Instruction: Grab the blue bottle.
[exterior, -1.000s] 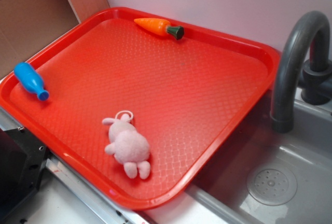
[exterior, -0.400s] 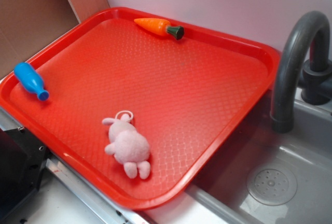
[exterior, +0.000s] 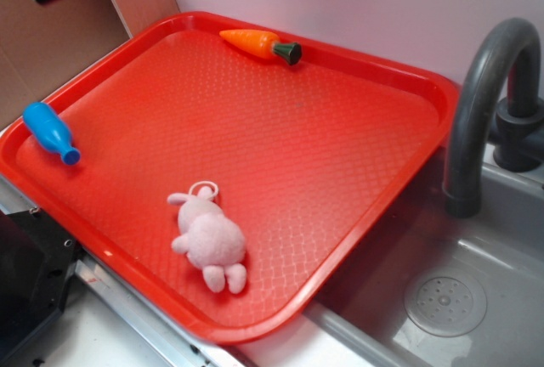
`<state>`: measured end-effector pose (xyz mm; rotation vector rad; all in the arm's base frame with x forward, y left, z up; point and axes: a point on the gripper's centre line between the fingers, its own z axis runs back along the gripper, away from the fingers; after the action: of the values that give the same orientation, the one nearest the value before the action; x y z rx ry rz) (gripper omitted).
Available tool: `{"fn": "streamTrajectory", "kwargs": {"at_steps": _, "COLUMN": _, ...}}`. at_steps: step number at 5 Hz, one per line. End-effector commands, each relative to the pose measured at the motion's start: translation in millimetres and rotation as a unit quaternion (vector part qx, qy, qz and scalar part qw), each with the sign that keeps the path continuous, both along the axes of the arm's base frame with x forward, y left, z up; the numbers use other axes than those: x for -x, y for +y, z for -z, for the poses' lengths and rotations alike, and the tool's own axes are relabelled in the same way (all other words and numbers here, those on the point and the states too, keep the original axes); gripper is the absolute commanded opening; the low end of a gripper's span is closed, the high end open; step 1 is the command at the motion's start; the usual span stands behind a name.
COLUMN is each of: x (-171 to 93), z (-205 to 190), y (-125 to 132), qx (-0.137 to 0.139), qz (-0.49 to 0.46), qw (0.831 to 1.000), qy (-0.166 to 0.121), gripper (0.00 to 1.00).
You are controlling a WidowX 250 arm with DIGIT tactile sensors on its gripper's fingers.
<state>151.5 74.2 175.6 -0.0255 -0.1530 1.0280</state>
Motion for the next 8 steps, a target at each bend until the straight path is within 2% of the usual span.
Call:
{"fn": "streamTrajectory", "kwargs": {"at_steps": 1, "x": 8.7, "z": 36.0, "y": 34.4, "qx": -0.039, "qz": -0.201, "qw": 0.979, "qy": -0.007, "gripper": 1.00}}
{"fn": "streamTrajectory", "kwargs": {"at_steps": 2, "x": 4.1, "z": 63.0, "y": 45.7, "qx": -0.091, "qz": -0.201, "qw": 0.975, "qy": -0.026, "gripper": 1.00}}
{"fn": "streamTrajectory", "kwargs": {"at_steps": 4, "x": 5.3, "z": 82.8, "y": 58.1, "qx": -0.129, "qz": -0.150, "qw": 0.980, "qy": -0.011, "gripper": 1.00}}
{"fn": "streamTrajectory", "kwargs": {"at_steps": 8, "x": 14.0, "z": 137.1, "y": 66.7, "qx": -0.194, "qz": -0.133, "qw": 0.972, "qy": 0.005, "gripper": 1.00}}
